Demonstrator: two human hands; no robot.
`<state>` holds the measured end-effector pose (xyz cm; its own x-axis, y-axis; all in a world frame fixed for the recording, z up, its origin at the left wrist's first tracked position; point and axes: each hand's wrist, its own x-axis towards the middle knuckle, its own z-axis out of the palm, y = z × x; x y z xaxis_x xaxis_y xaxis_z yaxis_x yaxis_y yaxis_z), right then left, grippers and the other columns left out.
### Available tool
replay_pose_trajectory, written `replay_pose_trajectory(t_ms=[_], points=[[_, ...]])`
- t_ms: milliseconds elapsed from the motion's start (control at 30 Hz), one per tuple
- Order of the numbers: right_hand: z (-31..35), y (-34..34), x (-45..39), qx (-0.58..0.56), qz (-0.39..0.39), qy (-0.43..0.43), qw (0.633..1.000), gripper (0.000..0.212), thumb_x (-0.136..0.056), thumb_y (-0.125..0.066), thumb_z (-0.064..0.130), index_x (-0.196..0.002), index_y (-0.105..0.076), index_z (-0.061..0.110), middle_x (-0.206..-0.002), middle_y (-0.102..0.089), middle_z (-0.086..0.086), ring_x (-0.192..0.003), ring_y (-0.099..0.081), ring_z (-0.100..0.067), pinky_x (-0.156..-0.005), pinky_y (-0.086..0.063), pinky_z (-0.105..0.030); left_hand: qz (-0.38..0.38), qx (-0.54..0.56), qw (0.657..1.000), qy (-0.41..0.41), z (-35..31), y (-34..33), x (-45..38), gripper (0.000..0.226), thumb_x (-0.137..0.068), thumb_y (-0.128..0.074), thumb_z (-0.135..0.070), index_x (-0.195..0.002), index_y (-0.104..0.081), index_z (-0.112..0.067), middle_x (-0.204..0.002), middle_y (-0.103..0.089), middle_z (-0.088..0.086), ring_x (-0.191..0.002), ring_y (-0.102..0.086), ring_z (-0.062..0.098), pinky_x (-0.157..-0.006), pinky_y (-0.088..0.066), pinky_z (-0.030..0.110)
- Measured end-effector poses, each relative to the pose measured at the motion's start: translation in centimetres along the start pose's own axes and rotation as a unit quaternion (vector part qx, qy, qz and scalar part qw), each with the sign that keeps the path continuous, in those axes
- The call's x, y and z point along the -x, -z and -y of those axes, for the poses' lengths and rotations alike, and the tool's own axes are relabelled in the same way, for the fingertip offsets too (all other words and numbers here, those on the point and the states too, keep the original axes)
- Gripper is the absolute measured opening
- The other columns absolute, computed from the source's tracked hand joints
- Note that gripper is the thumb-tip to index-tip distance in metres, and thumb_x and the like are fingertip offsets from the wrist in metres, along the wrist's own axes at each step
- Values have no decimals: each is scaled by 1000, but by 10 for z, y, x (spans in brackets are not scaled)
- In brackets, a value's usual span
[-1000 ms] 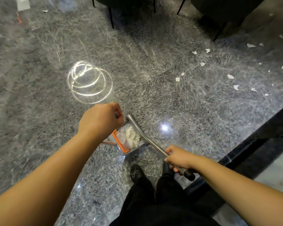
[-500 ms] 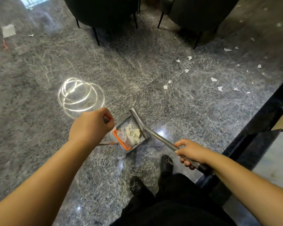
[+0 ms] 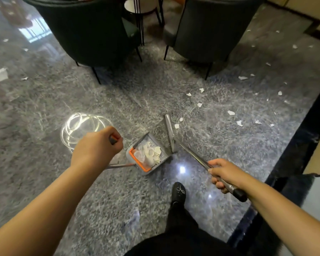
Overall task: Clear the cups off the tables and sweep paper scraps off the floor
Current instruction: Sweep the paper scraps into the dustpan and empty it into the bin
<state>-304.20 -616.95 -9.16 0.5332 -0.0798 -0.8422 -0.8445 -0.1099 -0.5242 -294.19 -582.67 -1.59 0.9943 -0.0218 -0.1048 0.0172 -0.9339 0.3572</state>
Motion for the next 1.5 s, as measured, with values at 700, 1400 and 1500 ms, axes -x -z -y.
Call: replay_pose_trajectory(t_ms=[700,1400,1500], points=[[173,105,-168,-18,25,-44,999,19,-97,-44,7,-101,-48,24,-60,-47,-10,-35,-41,-13,-40,-33,-19,-3,-15,1000,5,-93,0,-242,6,-82,-69,-39,-79,-65,-35,-62,-60,-14,-56,-53,6,-48,-34,20],[261,239,-292,-136,1,-110,985,16,-99,-41,1,-97,-48,16,-57,-43,-9,-27,-34,-10,-34,-30,-12,34,-61,997,-35,-227,-43,-410,8,-83,-68,-42,-82,-65,-34,-62,-59,-8,-58,-55,14,-49,-37,24],[259,294,-300,-136,-17,-116,984,23,-98,-43,3,-115,-46,19,-57,-45,-10,-29,-36,-11,-34,-31,-13,29,-73,996,-52,-272,-61,-419,6,-82,-67,-40,-81,-64,-35,-59,-56,-10,-55,-53,15,-47,-35,23]])
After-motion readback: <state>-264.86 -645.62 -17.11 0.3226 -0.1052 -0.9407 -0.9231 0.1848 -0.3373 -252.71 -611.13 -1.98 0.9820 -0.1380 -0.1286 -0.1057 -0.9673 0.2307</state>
